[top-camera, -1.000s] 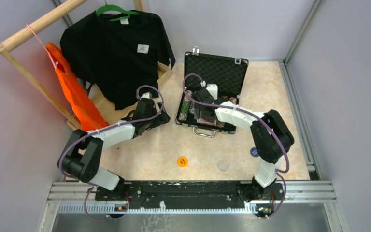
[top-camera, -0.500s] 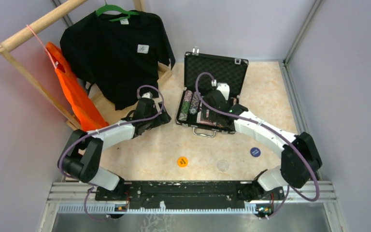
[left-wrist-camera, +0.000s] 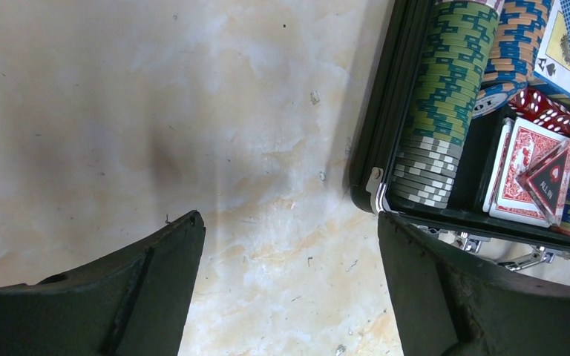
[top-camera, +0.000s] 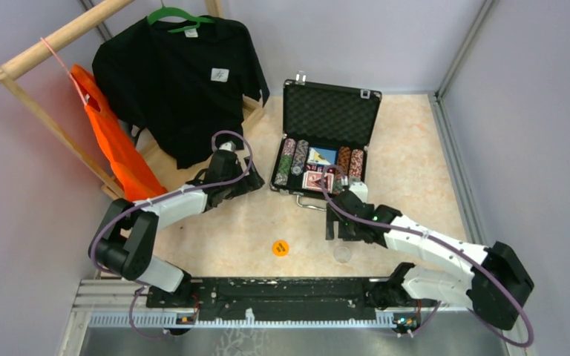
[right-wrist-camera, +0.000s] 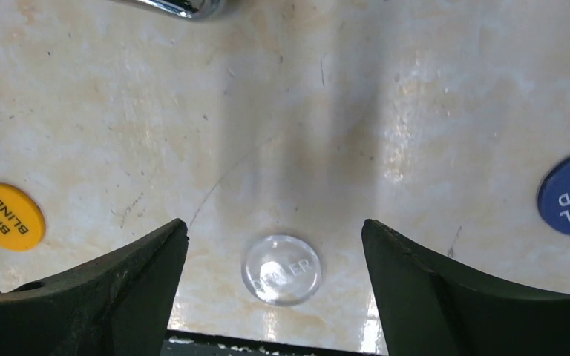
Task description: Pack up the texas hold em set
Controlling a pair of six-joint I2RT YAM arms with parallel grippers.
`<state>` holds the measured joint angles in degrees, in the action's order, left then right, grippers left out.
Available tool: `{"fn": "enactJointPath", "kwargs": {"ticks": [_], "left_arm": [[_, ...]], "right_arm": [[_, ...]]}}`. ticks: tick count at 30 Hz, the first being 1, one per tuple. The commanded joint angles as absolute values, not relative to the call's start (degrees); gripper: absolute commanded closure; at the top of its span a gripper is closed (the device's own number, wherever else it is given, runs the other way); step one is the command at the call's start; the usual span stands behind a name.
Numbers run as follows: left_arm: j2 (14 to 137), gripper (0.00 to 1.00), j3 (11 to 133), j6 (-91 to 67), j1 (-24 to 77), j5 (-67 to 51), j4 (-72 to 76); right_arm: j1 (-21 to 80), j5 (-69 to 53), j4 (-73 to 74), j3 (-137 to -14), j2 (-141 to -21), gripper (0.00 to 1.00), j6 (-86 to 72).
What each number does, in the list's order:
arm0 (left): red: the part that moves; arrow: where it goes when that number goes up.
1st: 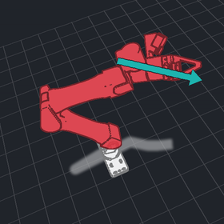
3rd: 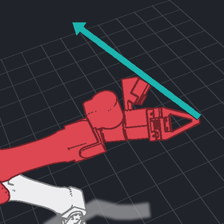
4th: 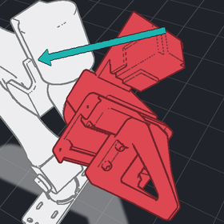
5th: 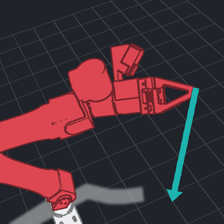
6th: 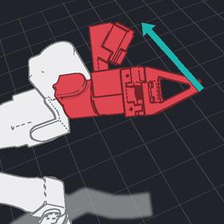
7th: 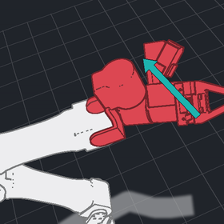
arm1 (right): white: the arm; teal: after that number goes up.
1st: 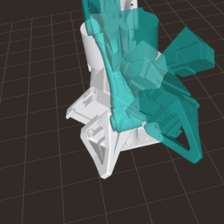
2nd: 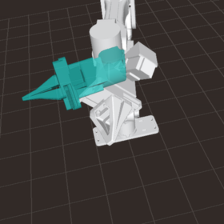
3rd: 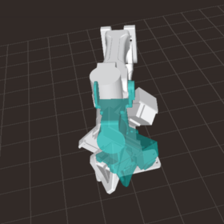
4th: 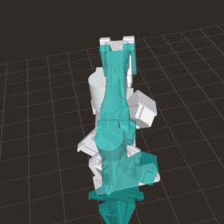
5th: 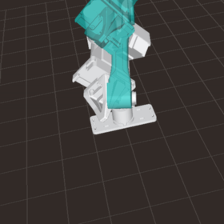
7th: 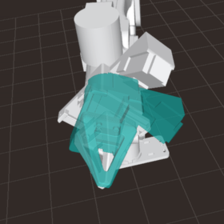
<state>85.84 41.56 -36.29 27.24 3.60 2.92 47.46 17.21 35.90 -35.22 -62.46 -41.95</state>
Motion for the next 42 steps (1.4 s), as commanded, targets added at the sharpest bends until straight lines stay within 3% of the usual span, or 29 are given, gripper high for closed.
{"fn": "enactJointPath", "kwargs": {"ticks": [1, 16, 24, 34, 42], "left_arm": [[84.63, 0.09, 42.32, -36.78, 27.35, 1.74, 4.49], [86.04, 0.09, 42.4, -37.13, 27.48, 1.03, 4.95], [86.13, 0.09, 42.38, -37.18, 27.53, 0.97, 5.02], [87.01, 0.09, 42.79, -37.27, 27.68, -0.15, 5.28], [87.72, 0.09, 42.91, -37.36, 27.87, -0.58, 5.44]], "right_arm": [[47.73, 16.05, 36.21, -33.67, -58.79, 0.13, -46.92], [57.01, 19.76, 37.93, -33.95, -68.21, 0.15, -52.65], [59.09, 18.59, 36.51, -32.24, -67.09, 0.24, -55.59], [60.95, 18.75, 39.19, -31.8, -66.01, 0.24, -57.87], [61.73, 17.61, 37.81, -30.66, -63.85, 0.3, -57.94]]}}
